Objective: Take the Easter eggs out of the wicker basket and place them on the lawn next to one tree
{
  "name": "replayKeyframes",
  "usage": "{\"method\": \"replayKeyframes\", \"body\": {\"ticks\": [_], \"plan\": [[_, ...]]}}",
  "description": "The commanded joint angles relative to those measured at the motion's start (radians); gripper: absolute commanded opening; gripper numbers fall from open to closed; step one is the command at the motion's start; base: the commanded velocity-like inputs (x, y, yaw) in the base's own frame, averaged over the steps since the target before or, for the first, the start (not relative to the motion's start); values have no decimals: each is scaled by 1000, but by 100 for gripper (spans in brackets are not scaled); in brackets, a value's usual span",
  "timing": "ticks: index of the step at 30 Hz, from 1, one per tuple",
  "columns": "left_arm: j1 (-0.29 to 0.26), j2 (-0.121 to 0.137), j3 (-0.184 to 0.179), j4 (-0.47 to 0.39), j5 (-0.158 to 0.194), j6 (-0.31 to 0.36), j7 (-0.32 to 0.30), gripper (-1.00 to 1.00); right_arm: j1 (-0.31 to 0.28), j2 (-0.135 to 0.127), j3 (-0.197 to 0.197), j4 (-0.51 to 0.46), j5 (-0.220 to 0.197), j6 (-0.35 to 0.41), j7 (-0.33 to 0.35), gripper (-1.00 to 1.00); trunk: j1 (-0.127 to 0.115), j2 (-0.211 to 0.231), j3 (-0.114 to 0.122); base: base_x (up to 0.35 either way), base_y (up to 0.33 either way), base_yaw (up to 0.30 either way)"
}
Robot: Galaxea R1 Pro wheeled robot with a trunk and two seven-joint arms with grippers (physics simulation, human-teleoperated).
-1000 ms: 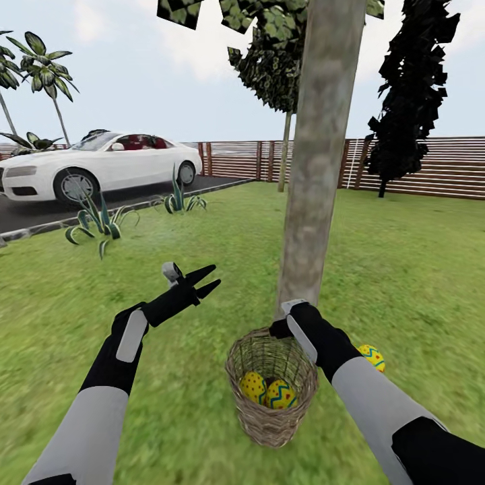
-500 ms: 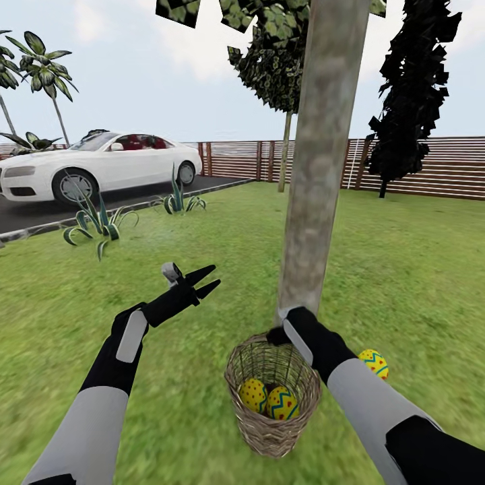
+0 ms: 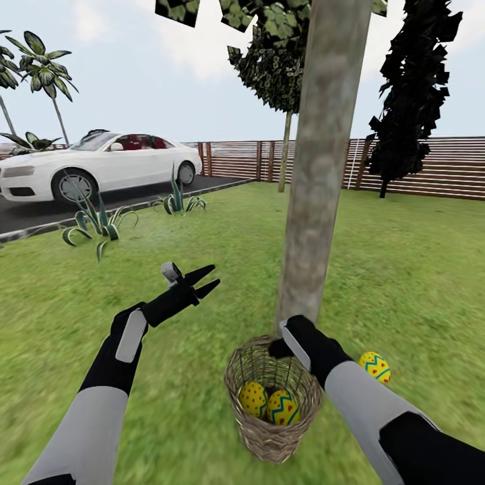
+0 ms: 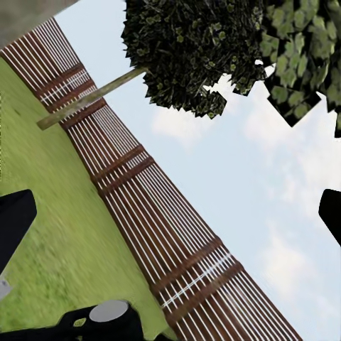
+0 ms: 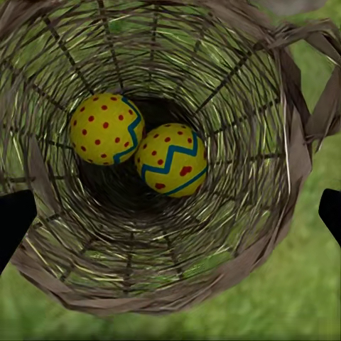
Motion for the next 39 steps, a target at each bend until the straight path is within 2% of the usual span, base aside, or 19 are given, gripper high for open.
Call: {"method": "replayKeyframes", "body": {"ticks": [1,9,16,20,30,39], "plan": [[-1,-1,2,0,-2,5,-3,100,-1,4,4,5,-9,2,-7,100,0,0,-1,307,0,0],[-1,-1,2,1,-1,6,-3,100,-1,19,4,6,-7,3,0,100,0,0,-1,267,0,0],[-1,-1,1,2,-1,4,-3,100,-1,20,4,11,-10,33,39,100,0,0,-1,29,0,0],[-1,-1,1,6,-1,3,-3,100,-1,21,4,10,-10,61,42,100,0,0,-1,1,0,0],[-1,-1,2,7,-1,2,-5,100,-1,19,4,10,-10,66,41,100,0,0,-1,0,0,0],[-1,-1,2,9,-1,3,-3,100,-1,18,5,12,-9,65,36,100,35,-63,-29,0,0,0]]}}
